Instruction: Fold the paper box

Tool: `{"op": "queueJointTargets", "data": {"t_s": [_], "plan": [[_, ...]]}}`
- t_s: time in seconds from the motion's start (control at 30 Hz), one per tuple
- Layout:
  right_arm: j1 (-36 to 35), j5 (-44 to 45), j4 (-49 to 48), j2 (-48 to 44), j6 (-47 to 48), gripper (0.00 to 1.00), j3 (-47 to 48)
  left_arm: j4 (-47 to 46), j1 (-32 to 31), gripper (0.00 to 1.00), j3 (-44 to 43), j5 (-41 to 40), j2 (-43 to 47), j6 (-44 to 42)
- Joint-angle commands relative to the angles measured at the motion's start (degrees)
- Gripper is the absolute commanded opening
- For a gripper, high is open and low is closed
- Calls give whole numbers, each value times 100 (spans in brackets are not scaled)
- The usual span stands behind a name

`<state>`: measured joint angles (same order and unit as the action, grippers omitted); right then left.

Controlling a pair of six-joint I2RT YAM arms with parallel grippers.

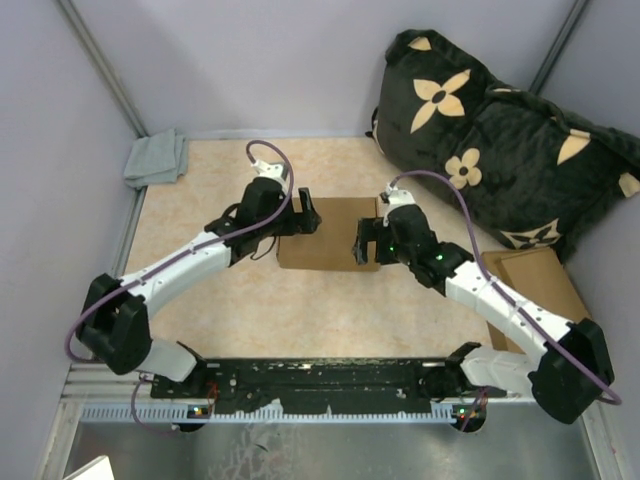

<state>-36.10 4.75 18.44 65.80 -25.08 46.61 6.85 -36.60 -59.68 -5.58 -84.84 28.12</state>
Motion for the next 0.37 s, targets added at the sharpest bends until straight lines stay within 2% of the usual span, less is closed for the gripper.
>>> {"op": "queueJointTargets", "data": {"t_s": [0.0,0.23,0.33], "plan": [[24,393,213,-367,214,94,258,440,-5,100,53,-292,579,-144],[24,369,-66,-621,173,93,-75,686,-5,100,395,-266,1090,-271],[24,595,4,-723,89,95,-65,954,-2,100,388,-461,1180,-386]]}}
